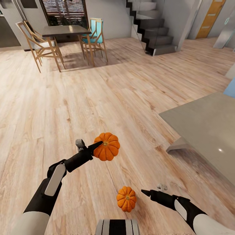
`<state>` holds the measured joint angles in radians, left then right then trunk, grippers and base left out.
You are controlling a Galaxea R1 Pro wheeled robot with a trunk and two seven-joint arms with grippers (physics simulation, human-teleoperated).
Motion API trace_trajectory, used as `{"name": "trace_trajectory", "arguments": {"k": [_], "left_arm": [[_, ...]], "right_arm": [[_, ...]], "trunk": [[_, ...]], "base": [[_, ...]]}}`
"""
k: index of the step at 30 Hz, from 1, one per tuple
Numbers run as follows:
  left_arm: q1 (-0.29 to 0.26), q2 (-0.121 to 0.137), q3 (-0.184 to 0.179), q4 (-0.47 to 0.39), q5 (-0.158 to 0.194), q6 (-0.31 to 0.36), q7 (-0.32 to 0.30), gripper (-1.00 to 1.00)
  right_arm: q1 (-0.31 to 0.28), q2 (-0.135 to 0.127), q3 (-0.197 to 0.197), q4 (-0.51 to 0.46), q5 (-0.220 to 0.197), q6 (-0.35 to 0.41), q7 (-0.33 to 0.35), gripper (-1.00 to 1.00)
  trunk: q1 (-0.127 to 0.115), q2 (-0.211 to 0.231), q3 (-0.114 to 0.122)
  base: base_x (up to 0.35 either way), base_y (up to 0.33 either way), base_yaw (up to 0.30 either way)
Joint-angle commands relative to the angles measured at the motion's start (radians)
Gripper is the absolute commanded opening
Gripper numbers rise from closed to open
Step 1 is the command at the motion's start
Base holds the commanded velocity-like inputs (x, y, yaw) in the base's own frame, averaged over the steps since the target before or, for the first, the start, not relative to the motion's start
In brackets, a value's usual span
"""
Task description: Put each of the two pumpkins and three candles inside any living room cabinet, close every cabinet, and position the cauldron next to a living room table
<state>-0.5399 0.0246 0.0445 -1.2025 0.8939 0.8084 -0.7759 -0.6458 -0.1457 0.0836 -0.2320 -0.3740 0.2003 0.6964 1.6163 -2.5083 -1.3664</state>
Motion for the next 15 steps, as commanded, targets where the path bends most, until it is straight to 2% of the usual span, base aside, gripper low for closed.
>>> {"name": "trace_trajectory", "arguments": {"k": [1,4,7,15], "left_arm": [[0.0,0.0,0.0,0.0,0.003,0.002,-0.002,-1.0],[0.0,0.0,0.0,0.0,0.003,0.002,-0.002,-1.0],[0.0,0.0,0.0,0.001,0.003,0.002,-0.002,-1.0],[0.0,0.0,0.0,0.027,0.002,0.002,-0.002,-1.0]], "right_arm": [[0.0,0.0,0.002,0.0,0.004,0.0,-0.001,1.0],[0.0,0.001,0.022,-0.001,0.028,0.001,-0.002,1.0],[0.0,0.018,0.043,-0.001,0.056,0.002,-0.003,1.0],[0.0,0.026,0.051,-0.001,0.066,0.004,-0.003,1.0]], "trunk": [[0.0,0.0,-0.004],[0.002,-0.001,-0.016],[0.003,-0.002,-0.027],[0.007,-0.004,-0.058]], "base": [[0.0,0.0,0.0],[0.0,0.0,0.0],[0.0,0.0,0.0],[0.0,0.0,0.0]]}}
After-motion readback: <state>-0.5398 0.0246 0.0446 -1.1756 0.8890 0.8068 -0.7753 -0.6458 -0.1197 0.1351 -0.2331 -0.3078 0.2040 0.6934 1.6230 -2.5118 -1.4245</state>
